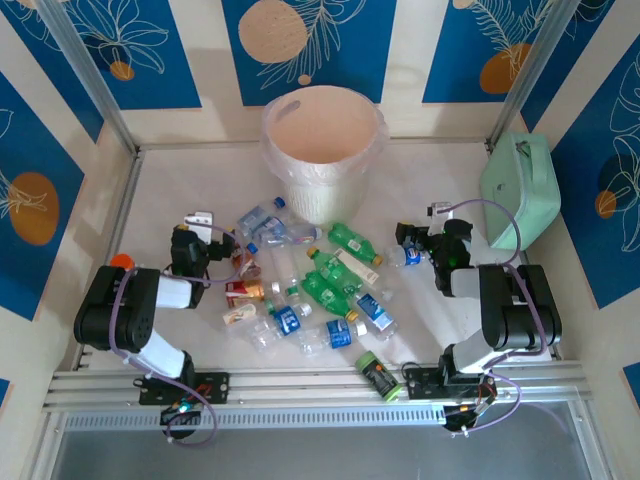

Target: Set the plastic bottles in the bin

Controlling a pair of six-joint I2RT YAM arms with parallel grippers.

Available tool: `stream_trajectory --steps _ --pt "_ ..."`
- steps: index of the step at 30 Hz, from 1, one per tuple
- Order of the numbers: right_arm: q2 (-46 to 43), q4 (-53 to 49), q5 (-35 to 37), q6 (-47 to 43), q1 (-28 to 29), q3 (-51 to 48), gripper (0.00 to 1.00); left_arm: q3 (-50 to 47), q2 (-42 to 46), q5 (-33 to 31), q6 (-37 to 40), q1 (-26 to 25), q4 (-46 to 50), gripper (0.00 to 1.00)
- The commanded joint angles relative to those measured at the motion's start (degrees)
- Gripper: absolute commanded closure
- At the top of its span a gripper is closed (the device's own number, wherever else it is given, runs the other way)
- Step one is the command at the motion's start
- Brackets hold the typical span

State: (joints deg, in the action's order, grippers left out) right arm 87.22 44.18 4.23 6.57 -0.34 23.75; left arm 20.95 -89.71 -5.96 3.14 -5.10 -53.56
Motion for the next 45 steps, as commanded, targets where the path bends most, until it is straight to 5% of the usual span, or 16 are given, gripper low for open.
stream_trajectory --steps 1,26,29,32,34,35,37,42,45 --pt "0.0 1.5 -0.8 -0.9 0.2 0.4 0.01 0.5 0.0 1.4 -0.1 0.4 -0.4 0.00" --pt "-1.7 -2.1 2.0 0.7 0.0 1.9 0.01 0.7 0.2 2.2 -0.6 1.0 0.2 0.00" --pt "-9.7 -28.9 12.9 6.6 1.2 14.8 0.01 4.0 6.2 -3.6 -2.3 0.9 10.8 0.00" --pt "-16.2 -63.3 14.9 24.3 -0.7 32.8 0.01 12.3 16.2 -13.1 -7.5 0.1 29.7 0.00" --pt "-17.6 -78.3 22.1 39.1 -0.7 38.1 0.01 17.5 21.2 -13.0 -14.9 0.1 40.1 0.02" --pt "-17.9 -81.1 18.0 42.2 -2.1 37.2 0.00 20.9 22.7 -11.0 -18.4 0.0 46.9 0.05" --pt "-17.3 -85.1 6.9 41.7 -4.4 37.1 0.18 26.1 24.2 -8.4 -23.9 -1.2 56.6 0.08" --pt "-17.6 -102.4 27.8 44.2 15.2 40.6 0.19 27.1 29.5 -6.3 -30.4 -10.2 65.3 0.04" --pt "-16.9 -107.5 28.0 44.0 23.3 42.6 0.25 27.0 30.6 -7.6 -30.7 -18.4 68.6 0.03"
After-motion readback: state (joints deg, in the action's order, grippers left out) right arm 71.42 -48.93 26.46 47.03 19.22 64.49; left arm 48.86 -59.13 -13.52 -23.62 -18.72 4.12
